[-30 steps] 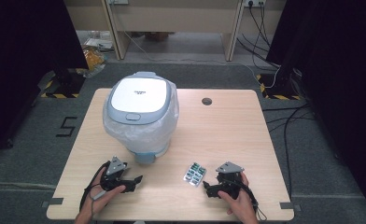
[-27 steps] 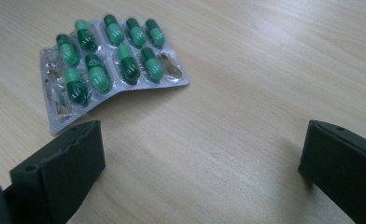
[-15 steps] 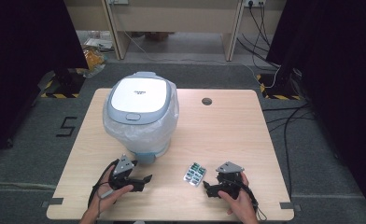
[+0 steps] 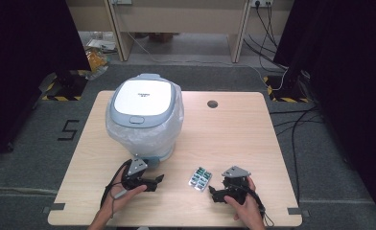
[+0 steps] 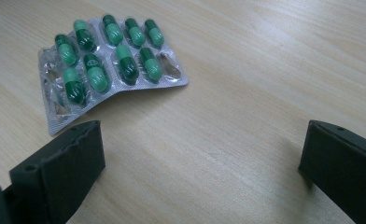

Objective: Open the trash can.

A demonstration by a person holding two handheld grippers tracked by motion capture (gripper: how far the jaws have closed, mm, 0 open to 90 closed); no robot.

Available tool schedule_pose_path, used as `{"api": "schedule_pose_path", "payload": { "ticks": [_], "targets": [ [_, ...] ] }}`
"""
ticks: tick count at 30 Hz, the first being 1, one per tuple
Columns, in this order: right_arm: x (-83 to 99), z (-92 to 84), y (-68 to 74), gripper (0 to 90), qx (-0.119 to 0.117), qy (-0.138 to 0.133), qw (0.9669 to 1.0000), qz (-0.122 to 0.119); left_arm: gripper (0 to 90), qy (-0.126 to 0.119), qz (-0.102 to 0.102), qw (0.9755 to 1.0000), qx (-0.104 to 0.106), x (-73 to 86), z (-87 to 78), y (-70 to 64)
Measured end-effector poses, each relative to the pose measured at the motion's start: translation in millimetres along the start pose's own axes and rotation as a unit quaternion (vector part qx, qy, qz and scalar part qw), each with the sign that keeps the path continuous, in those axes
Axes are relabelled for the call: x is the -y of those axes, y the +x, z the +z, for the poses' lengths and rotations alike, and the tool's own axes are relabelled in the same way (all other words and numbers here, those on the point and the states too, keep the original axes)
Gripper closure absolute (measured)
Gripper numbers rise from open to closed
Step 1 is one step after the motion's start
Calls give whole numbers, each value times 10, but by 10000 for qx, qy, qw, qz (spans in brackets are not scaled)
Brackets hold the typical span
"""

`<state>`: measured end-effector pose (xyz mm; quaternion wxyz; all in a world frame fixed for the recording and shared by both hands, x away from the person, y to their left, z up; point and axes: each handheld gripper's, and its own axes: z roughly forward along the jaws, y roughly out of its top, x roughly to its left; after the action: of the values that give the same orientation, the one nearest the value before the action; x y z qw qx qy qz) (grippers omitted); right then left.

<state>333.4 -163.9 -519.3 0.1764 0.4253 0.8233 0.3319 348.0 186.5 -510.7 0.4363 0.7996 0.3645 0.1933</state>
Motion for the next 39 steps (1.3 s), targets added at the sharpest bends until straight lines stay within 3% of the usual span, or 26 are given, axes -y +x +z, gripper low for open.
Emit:
{"api": "schedule_pose_path", "payload": {
  "ticks": [4,10,13,18,30,34,39],
  "targets": [
    [1,-1,2,3,1,3,10000,12,152,-76,90,9999,-8,40,7,1],
    [0,0,2,2,4,3,10000,13,158,-99,63,9999,22,55,9,10],
    [1,0,2,2,7,4,10000,15,164,-198,-146,9995,220,76,-3,72],
    [1,-1,3,2,11,6,10000,23,170,-214,-149,9992,292,93,2,88],
    [1,0,3,2,19,5,10000,29,169,147,-104,9993,327,94,45,75],
    [1,0,2,2,17,3,10000,25,169,147,-140,9992,354,94,47,80],
    [1,0,2,2,19,4,10000,29,169,194,-34,9994,269,91,55,54]
  ]
}}
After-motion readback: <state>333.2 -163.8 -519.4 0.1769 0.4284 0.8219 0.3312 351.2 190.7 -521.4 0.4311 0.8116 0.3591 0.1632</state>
